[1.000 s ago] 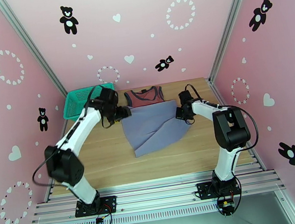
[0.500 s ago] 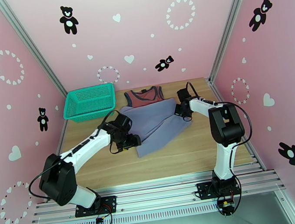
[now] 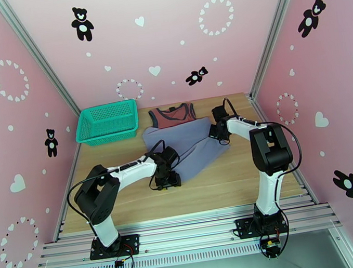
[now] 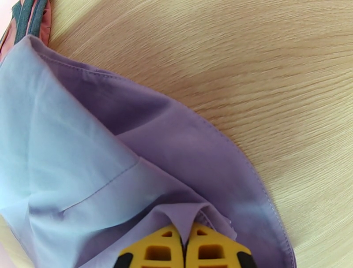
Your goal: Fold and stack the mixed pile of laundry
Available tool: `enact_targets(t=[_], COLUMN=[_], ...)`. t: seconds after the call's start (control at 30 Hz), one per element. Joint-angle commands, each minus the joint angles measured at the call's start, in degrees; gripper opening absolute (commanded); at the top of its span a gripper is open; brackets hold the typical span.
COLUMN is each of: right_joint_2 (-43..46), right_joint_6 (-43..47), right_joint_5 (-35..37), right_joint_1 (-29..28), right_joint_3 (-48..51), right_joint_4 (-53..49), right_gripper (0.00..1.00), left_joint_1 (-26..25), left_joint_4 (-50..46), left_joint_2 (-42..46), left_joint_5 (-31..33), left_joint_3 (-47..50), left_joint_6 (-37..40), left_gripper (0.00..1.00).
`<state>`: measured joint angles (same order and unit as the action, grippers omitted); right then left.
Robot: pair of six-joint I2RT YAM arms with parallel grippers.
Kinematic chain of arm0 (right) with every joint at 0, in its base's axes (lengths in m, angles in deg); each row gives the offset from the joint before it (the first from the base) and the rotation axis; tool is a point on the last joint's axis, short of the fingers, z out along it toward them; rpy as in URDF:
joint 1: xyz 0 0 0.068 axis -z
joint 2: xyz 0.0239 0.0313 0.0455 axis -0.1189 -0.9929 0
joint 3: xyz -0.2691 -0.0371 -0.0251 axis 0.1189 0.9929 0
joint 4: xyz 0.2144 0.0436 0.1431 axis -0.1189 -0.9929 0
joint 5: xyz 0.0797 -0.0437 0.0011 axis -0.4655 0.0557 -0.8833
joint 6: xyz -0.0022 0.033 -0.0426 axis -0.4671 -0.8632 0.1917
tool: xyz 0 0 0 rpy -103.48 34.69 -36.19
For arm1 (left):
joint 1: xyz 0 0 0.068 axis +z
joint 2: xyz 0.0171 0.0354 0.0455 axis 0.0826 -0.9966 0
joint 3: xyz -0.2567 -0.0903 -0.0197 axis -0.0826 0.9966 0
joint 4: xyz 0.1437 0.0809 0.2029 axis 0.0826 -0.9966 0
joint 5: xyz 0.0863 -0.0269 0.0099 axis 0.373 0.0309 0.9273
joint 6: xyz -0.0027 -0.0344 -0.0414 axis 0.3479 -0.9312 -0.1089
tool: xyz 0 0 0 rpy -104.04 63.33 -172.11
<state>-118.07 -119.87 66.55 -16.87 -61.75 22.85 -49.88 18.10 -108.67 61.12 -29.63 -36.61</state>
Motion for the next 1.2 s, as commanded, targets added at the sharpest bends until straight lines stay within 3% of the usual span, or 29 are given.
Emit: enact_targets(t=[0.0, 0.07, 0.1, 0.23, 0.37, 0.53, 0.7, 0.83, 0.97, 1.17], right_joint_2=[-0.7, -0.8, -0.9, -0.9, 0.8, 6.4, 12.2, 16.8, 20.9, 26.6], right_joint_6=[0.2, 0.3, 0.2, 0.6, 2.3, 6.2, 13.9, 22.1, 28.5, 37.4], right_joint_5=[0.2, 0.0, -0.1, -0.6, -0.9, -4.0, -9.4, -9.5, -9.3, -5.9], right_joint_1=[0.2, 0.2, 0.2, 0.2, 0.2, 0.2, -2.2, -8.4, -14.3, -25.9], right_joint_3=[-0.1, -0.2, -0.1, 0.1, 1.2, 5.1, 9.5, 12.0, 14.2, 18.4], right_joint_4=[0.3, 0.4, 0.3, 0.2, 0.0, 0.4, -0.9, -2.2, -2.4, -3.5], right_gripper=[0.00, 0.00, 0.00, 0.00, 0.00, 0.01, 0.34, 0.62, 0.71, 0.72], left_joint_1=[-0.1, -0.1, -0.1, -0.2, -0.2, 1.7, 10.2, 17.3, 22.3, 30.3], left_joint_4=[1.8, 1.7, 1.8, 1.8, -1.4, -11.9, -18.9, -20.7, -19.7, -16.6], left_joint_2=[-2.2, -2.6, -2.8, -3.8, -0.7, 8.7, 16.4, 19.4, 21.2, 25.2], left_joint_5=[4.0, 5.0, 5.2, 4.9, 5.4, 5.8, 3.0, 2.4, 2.4, 3.2], left_joint_3=[-1.3, -1.6, -1.7, -2.1, -3.1, -7.2, -7.5, -6.0, -2.0, 4.6], left_joint_6=[-0.7, -0.4, -0.2, 0.4, 2.1, 7.2, 11.5, 14.1, 14.8, 12.9], left_gripper=[0.57, 0.56, 0.50, 0.01, 0.00, 0.00, 0.00, 0.00, 0.00, 0.00])
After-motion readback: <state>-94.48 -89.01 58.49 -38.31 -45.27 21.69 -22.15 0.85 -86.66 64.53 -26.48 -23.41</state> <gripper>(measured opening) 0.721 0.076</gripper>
